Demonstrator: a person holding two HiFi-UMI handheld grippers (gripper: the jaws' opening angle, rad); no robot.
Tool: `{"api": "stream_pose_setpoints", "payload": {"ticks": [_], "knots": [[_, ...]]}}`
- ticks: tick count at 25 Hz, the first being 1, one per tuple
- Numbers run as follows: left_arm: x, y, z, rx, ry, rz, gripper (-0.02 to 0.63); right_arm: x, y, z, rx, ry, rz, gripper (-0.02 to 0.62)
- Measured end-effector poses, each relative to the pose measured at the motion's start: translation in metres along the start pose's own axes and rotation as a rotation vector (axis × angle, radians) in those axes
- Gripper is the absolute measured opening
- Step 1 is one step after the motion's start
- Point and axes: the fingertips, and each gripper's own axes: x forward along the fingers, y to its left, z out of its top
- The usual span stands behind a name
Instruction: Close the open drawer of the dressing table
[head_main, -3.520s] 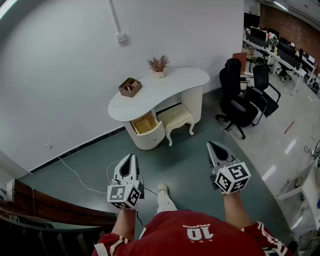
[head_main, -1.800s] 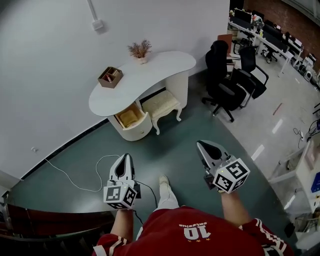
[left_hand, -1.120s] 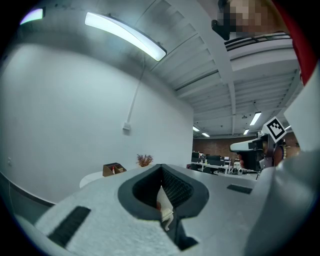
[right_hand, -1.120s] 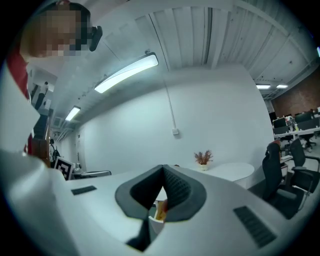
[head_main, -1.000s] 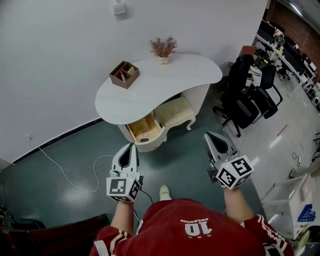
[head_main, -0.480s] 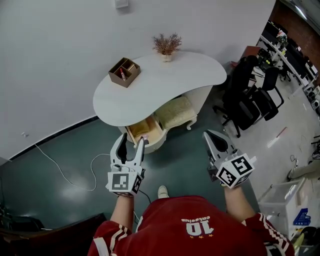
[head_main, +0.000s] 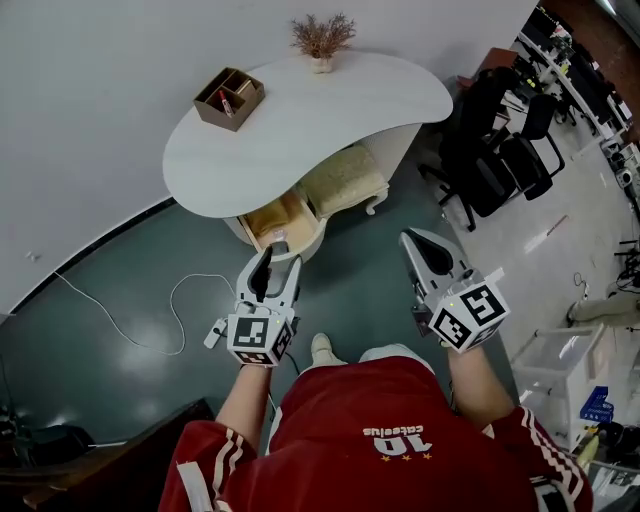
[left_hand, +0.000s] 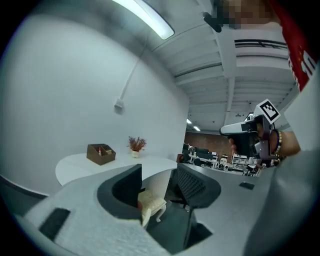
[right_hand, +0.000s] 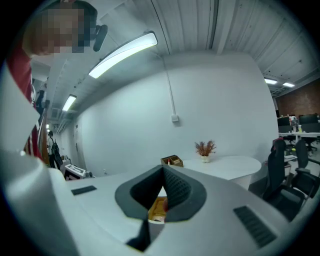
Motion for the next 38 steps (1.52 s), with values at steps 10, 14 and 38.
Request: {"api": "stream_pose_setpoints", "payload": {"ticks": [10,14,38], "knots": [[0.020,0.006,-0.098,-0.076,0.156,0.029,0.217,0.034,-0.004,-0.047,0.033,0.092,0.033,0.003],[0.036,0.006,-0.128,-0.104,0.202,0.059,0.216,0.056,-0.013,-0.067,0.055,0.125,0.085,0.003],[0.083,0.055,-0.345,-0.408,0.465,0.470,0.204,0.164,-0.070,-0.156,0.099,0.312,0.385,0.003]]}}
